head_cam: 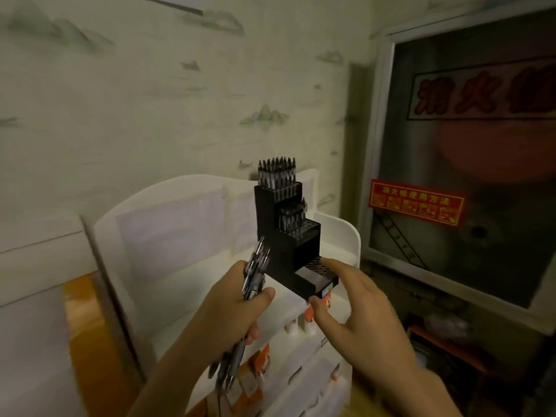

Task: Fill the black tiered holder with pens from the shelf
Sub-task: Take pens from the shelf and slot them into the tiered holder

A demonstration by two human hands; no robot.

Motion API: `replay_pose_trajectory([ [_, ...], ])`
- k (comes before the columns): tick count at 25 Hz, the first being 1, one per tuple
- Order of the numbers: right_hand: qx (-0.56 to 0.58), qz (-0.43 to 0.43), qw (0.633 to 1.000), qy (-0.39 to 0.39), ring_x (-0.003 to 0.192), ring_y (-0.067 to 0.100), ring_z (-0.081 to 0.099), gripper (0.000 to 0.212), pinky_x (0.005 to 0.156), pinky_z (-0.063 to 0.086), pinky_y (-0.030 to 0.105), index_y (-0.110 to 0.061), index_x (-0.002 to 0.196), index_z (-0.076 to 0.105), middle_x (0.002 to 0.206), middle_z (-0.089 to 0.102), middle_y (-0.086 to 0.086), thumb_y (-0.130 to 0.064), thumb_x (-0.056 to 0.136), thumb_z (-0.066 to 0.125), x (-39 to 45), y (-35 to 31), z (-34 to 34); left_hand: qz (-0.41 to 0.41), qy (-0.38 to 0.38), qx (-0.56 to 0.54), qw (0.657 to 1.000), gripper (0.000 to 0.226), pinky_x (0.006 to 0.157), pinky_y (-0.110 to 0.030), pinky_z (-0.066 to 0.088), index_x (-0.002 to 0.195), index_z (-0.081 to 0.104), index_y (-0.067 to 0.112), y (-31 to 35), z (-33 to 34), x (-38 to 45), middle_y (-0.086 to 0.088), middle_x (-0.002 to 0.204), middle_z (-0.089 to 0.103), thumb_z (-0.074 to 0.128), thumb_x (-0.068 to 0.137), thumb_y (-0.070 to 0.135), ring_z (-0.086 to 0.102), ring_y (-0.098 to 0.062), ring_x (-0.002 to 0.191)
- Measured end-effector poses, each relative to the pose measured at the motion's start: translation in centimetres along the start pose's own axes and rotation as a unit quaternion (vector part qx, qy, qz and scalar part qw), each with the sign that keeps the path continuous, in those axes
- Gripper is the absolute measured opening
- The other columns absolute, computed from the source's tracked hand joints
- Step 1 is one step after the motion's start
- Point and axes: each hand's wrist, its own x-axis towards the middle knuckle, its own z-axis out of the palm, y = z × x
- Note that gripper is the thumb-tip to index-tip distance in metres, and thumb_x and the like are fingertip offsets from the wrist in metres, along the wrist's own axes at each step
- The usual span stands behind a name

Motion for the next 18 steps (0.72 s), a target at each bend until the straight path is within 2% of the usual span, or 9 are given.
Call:
replay_pose_trajectory([
  [3,0.011,0.003,1.000,0.012,0.111,-0.011,0.037,0.059,0.093,0.035,0.013,-0.049,0.137,0.035,0.137,0.047,-0.024,-0.060,0.083,0.053,1.6,3.6,-0.9,-0.015,-0.022,0.008,1.000,0.019,0.047,-0.021,0.051,0.104,0.047,0.019,1.2,3.1,3.1,-0.003,0.056,0.060,0.058,0.094,0.032,0.055,-0.009,0.039],
  [8,0.014,0.003,1.000,-0.007,0.110,-0.013,0.036,0.057,0.082,0.027,-0.003,-0.047,0.137,0.037,0.130,0.044,-0.030,-0.054,0.085,0.060,5.5,9.0,0.3,0.002,-0.034,0.022,0.999,0.016,0.047,-0.022,0.052,0.099,0.048,0.021,0.8,6.8,9.1,-0.002,0.056,0.062,0.059,0.093,0.031,0.057,-0.009,0.040],
  [12,0.013,-0.020,0.999,-0.025,0.115,-0.010,0.040,0.057,0.089,0.029,0.004,-0.045,0.138,0.038,0.131,0.046,-0.028,-0.052,0.086,0.060,11.8,13.4,2.6,0.011,-0.031,0.007,0.999,0.017,0.041,-0.019,0.045,0.095,0.048,0.021,-0.3,8.9,16.0,-0.001,0.056,0.060,0.062,0.091,0.029,0.057,-0.009,0.039],
  [14,0.021,-0.039,0.998,-0.037,0.115,-0.011,0.040,0.055,0.091,0.028,0.004,-0.043,0.137,0.040,0.127,0.046,-0.030,-0.051,0.087,0.060,16.0,15.0,3.8,0.006,-0.032,-0.004,0.999,0.017,0.040,-0.017,0.044,0.097,0.048,0.024,-0.6,9.4,19.9,0.000,0.053,0.060,0.063,0.091,0.031,0.057,-0.009,0.039],
  [17,0.051,-0.045,0.997,-0.045,0.112,-0.013,0.043,0.045,0.085,0.033,0.001,-0.046,0.130,0.045,0.118,0.045,-0.038,-0.049,0.087,0.059,20.9,16.6,5.2,-0.013,-0.037,0.010,0.999,0.019,0.042,-0.016,0.044,0.099,0.047,0.028,-1.2,9.8,24.6,0.005,0.055,0.060,0.063,0.090,0.031,0.056,-0.007,0.039],
  [18,0.074,-0.041,0.995,-0.043,0.109,-0.012,0.047,0.035,0.083,0.038,0.003,-0.045,0.121,0.051,0.113,0.051,-0.037,-0.047,0.087,0.059,22.2,17.2,5.9,-0.018,-0.042,0.011,0.999,0.017,0.043,-0.017,0.045,0.096,0.047,0.030,-1.6,10.0,26.0,0.007,0.056,0.060,0.063,0.090,0.030,0.056,-0.008,0.039],
])
